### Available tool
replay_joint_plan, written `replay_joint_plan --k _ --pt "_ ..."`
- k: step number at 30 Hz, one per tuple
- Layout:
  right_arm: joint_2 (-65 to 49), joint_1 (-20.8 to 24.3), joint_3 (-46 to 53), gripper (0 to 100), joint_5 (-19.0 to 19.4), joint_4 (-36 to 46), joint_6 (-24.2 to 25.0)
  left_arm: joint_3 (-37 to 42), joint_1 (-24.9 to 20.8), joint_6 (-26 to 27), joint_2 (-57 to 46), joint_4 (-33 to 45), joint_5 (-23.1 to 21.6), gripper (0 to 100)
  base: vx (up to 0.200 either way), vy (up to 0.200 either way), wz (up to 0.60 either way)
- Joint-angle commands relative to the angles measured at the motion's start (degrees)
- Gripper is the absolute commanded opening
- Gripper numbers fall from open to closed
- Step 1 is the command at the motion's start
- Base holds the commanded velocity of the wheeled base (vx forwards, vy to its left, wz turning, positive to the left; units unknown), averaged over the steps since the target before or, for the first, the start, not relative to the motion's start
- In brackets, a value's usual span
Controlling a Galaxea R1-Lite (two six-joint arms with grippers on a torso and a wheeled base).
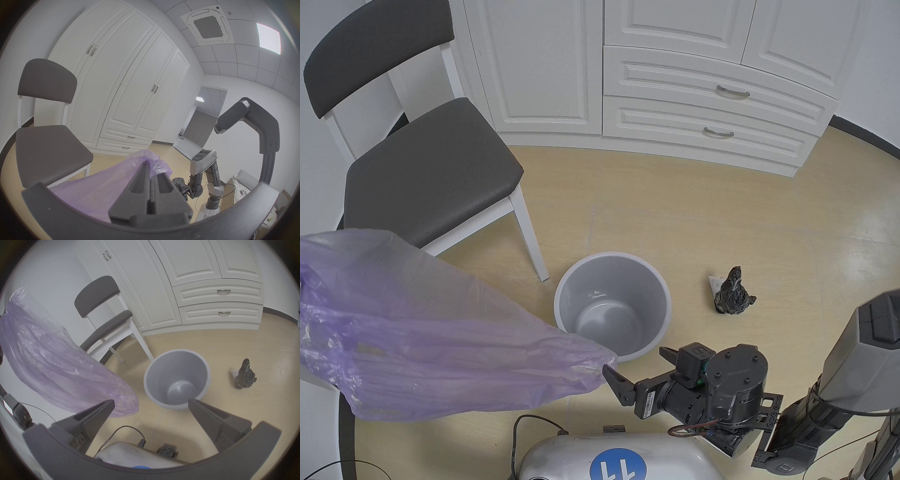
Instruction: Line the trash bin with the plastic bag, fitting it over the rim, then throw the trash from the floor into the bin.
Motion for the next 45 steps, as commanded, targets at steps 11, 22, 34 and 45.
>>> replay_joint_plan --k 11,22,34,45 --pt "-7.0 2.8 3.0 100 0.1 0.0 -0.3 0.7 -0.2 0.0 -0.9 0.0 -2.4 0 0.0 0.0 0.0" --pt "-8.8 7.9 5.6 100 0.1 -0.1 -0.3 0.9 -0.2 -0.1 -0.3 0.0 -2.4 0 0.0 0.0 0.0" --pt "-10.5 11.5 7.4 100 0.3 -0.1 -1.3 0.9 -1.8 -0.1 -0.9 -0.1 -2.4 0 0.0 0.0 0.0" --pt "-1.6 11.5 9.1 100 5.1 -13.9 0.9 1.0 -1.8 0.0 -1.4 -0.1 -2.4 0 0.0 0.0 0.0"
